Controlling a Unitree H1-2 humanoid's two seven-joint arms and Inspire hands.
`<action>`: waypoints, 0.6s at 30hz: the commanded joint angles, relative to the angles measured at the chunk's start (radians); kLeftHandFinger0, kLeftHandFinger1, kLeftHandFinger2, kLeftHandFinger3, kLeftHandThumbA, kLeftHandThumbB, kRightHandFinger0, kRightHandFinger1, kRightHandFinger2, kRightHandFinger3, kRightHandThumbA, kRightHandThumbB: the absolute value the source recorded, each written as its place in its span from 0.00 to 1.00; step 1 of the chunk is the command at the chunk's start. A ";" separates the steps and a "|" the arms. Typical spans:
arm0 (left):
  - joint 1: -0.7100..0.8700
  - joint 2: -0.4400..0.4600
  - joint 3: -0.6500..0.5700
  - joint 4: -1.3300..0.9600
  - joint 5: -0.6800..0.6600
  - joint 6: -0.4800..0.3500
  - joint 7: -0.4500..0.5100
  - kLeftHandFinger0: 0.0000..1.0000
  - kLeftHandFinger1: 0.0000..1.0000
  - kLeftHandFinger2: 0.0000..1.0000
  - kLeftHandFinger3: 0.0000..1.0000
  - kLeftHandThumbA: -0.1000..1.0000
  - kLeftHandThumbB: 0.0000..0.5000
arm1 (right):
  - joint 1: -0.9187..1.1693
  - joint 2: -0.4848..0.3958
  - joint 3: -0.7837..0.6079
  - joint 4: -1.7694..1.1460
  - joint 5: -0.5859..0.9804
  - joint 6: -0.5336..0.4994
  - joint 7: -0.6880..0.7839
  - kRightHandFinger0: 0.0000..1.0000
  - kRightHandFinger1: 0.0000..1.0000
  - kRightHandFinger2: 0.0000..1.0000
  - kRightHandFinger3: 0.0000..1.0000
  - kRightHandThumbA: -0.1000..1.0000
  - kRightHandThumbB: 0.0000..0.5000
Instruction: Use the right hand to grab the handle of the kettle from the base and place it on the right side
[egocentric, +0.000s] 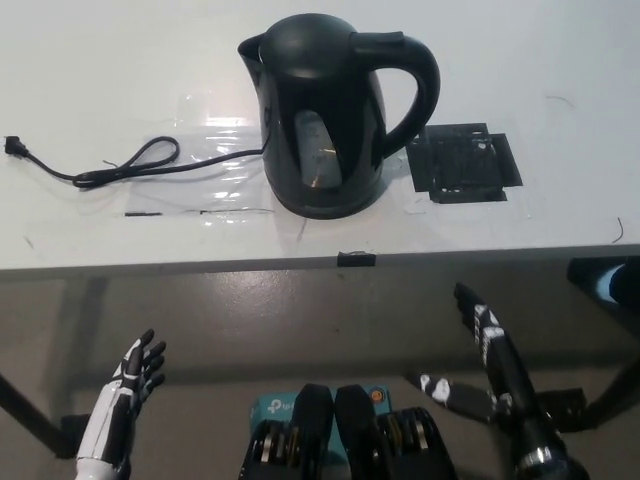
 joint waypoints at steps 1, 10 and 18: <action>-0.005 0.008 -0.012 -0.035 0.006 0.015 -0.012 1.00 1.00 1.00 1.00 1.00 0.03 | 0.067 0.010 -0.027 -0.104 -0.056 -0.076 -0.069 1.00 1.00 1.00 1.00 1.00 0.77; -0.049 -0.009 -0.052 -0.004 0.017 -0.010 -0.014 1.00 1.00 1.00 1.00 0.99 0.06 | 0.122 0.032 -0.055 -0.264 -0.055 -0.138 -0.089 1.00 1.00 1.00 1.00 1.00 0.62; -0.046 -0.017 -0.049 -0.004 -0.016 0.011 -0.030 1.00 1.00 1.00 1.00 0.95 0.08 | -0.033 0.001 -0.072 -0.305 -0.004 -0.056 -0.039 1.00 1.00 1.00 1.00 1.00 0.70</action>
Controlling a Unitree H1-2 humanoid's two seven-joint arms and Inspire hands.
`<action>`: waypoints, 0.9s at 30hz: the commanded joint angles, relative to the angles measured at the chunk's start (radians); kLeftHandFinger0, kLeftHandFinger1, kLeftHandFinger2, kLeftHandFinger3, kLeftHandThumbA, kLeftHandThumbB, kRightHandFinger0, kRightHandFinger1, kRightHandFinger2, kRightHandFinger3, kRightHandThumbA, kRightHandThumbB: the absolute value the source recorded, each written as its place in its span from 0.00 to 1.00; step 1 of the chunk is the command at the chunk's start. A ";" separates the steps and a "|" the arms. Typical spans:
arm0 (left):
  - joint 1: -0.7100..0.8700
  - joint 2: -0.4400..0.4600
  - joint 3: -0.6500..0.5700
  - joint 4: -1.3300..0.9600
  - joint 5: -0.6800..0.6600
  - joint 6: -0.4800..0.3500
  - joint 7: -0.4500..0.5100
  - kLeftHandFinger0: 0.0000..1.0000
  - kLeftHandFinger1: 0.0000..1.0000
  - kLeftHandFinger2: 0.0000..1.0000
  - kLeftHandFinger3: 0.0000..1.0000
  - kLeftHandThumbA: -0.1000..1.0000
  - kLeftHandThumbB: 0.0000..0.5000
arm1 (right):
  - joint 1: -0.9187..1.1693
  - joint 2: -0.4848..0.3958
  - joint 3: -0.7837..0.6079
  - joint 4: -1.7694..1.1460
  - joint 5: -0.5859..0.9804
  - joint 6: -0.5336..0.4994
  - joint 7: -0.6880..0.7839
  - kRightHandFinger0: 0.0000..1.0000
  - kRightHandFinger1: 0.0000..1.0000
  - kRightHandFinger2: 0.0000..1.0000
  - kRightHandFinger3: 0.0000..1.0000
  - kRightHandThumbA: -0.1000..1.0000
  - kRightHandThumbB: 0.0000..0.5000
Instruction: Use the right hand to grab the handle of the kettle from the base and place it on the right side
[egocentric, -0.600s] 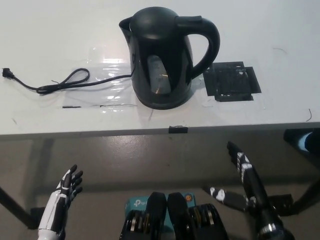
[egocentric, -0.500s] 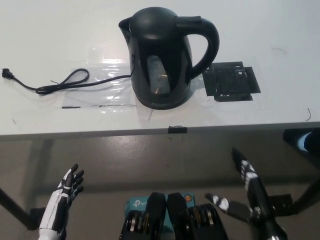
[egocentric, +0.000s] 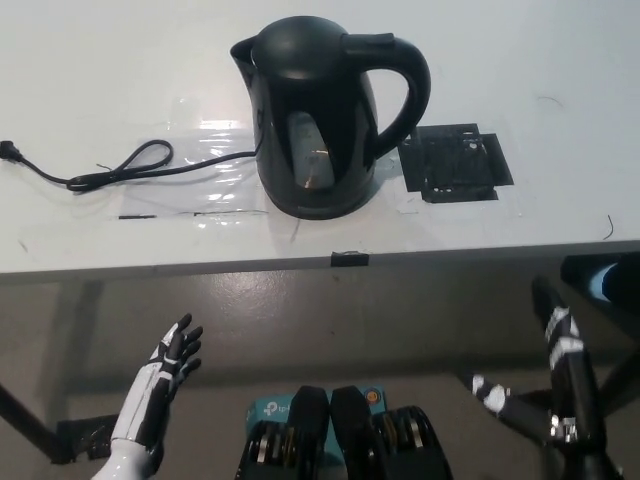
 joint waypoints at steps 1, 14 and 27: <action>0.002 0.011 0.004 -0.022 -0.019 0.002 -0.019 1.00 1.00 1.00 1.00 0.95 0.07 | -0.100 -0.017 -0.008 -0.049 0.029 0.008 0.024 1.00 1.00 1.00 1.00 1.00 0.68; 0.033 0.012 -0.006 -0.022 0.002 -0.018 -0.022 1.00 1.00 1.00 1.00 0.91 0.10 | -0.438 -0.257 -0.092 -0.077 0.180 0.357 0.178 1.00 1.00 1.00 1.00 1.00 0.62; 0.032 0.016 -0.005 -0.023 0.005 -0.030 -0.021 1.00 1.00 1.00 1.00 0.93 0.09 | -0.745 -0.295 -0.076 0.198 0.155 0.429 0.195 1.00 1.00 1.00 1.00 0.93 0.53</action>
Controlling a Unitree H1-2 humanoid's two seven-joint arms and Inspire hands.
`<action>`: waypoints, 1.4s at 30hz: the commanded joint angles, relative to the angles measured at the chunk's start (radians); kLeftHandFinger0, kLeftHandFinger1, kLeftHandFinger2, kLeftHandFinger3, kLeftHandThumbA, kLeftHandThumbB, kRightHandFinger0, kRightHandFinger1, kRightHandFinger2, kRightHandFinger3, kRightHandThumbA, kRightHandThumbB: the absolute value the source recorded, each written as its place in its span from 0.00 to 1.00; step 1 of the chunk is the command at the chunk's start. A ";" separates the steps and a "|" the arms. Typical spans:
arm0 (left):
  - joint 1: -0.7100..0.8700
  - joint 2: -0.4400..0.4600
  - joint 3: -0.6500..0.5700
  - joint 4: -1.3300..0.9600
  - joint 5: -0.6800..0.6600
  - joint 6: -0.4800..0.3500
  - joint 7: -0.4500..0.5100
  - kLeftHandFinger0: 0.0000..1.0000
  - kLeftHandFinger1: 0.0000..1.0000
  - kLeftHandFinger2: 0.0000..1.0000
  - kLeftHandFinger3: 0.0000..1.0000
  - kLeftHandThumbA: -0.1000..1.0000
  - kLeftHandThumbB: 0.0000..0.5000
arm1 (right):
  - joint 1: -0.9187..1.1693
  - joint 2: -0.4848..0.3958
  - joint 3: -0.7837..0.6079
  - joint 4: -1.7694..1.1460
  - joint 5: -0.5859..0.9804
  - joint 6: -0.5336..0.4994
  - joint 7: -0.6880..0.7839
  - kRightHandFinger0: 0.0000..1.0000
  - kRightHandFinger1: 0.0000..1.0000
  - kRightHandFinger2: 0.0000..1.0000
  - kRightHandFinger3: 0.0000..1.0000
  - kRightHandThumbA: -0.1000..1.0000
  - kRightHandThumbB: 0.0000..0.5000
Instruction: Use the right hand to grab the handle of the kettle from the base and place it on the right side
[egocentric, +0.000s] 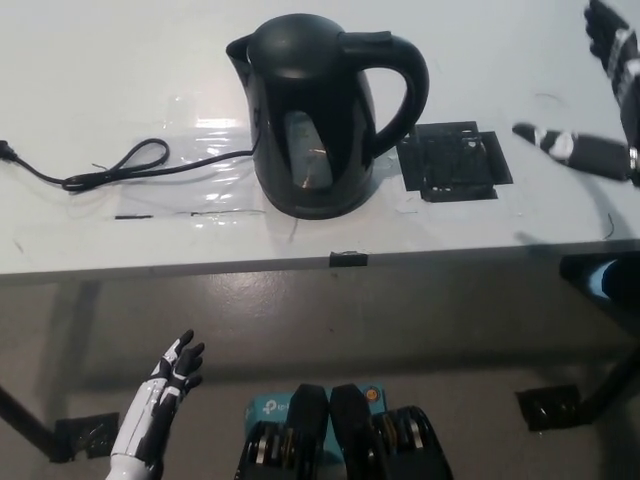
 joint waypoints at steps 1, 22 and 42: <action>-0.003 0.010 -0.003 -0.022 0.005 -0.029 -0.008 1.00 1.00 1.00 1.00 0.93 0.09 | -0.110 -0.003 0.003 0.087 0.017 0.028 0.024 1.00 1.00 1.00 1.00 0.93 0.53; -0.019 0.018 -0.008 -0.029 0.012 -0.019 -0.011 1.00 1.00 1.00 1.00 0.94 0.11 | -0.259 0.061 0.057 0.335 -0.035 -0.002 0.005 1.00 1.00 1.00 1.00 0.90 0.57; -0.020 0.019 -0.010 -0.029 0.014 -0.024 -0.013 1.00 1.00 1.00 1.00 0.95 0.09 | -0.383 0.096 0.092 0.551 -0.078 -0.012 -0.009 1.00 1.00 1.00 1.00 0.88 0.57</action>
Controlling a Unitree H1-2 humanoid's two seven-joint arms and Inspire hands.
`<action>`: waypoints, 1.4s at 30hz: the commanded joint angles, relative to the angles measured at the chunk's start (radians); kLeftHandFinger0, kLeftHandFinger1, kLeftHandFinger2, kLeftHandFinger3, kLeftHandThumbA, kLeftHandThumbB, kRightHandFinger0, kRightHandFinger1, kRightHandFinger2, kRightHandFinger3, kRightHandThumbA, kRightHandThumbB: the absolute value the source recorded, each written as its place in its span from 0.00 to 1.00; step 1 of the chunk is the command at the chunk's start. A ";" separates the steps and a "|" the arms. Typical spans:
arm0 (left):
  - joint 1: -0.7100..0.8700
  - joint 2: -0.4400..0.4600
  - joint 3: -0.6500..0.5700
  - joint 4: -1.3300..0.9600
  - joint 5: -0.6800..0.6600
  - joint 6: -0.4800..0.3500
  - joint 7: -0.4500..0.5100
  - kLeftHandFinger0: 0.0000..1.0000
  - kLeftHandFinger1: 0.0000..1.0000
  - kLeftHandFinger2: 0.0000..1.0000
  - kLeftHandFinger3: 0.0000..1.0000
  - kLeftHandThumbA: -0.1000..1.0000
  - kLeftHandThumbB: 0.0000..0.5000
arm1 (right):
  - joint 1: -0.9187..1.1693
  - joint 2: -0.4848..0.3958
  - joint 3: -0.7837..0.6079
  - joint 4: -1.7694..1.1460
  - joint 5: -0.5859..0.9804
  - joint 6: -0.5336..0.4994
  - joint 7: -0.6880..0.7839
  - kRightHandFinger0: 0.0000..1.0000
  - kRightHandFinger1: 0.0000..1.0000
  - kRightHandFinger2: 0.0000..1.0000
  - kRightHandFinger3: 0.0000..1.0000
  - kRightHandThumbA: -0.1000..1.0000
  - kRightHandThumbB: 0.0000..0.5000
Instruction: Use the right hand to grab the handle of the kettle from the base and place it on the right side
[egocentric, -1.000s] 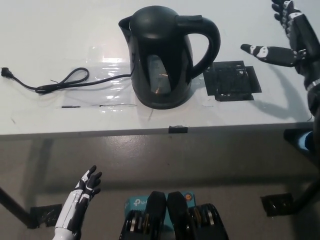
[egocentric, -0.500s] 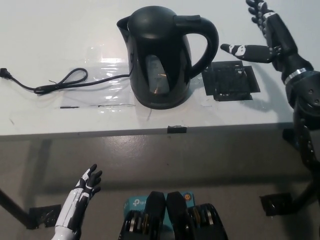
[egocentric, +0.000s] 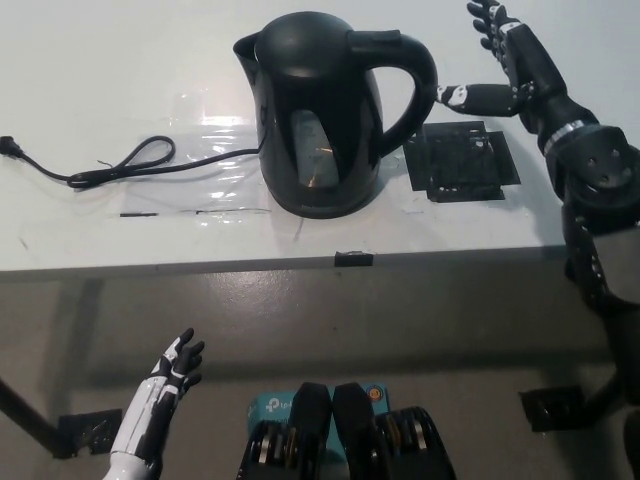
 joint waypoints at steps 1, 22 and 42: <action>-0.013 0.015 -0.003 -0.027 0.004 -0.024 -0.013 1.00 1.00 1.00 1.00 0.95 0.09 | -0.096 0.003 0.009 0.038 -0.024 -0.033 -0.021 1.00 1.00 1.00 1.00 0.88 0.57; -0.030 0.030 0.002 -0.053 -0.002 -0.009 -0.020 1.00 1.00 1.00 1.00 0.95 0.11 | -0.238 0.041 0.049 0.305 -0.047 -0.133 -0.030 1.00 1.00 1.00 1.00 0.85 0.61; -0.032 0.034 0.002 -0.065 -0.009 0.006 -0.020 1.00 1.00 1.00 1.00 0.97 0.08 | -0.300 0.099 0.061 0.475 -0.058 -0.221 -0.053 1.00 1.00 1.00 1.00 0.81 0.63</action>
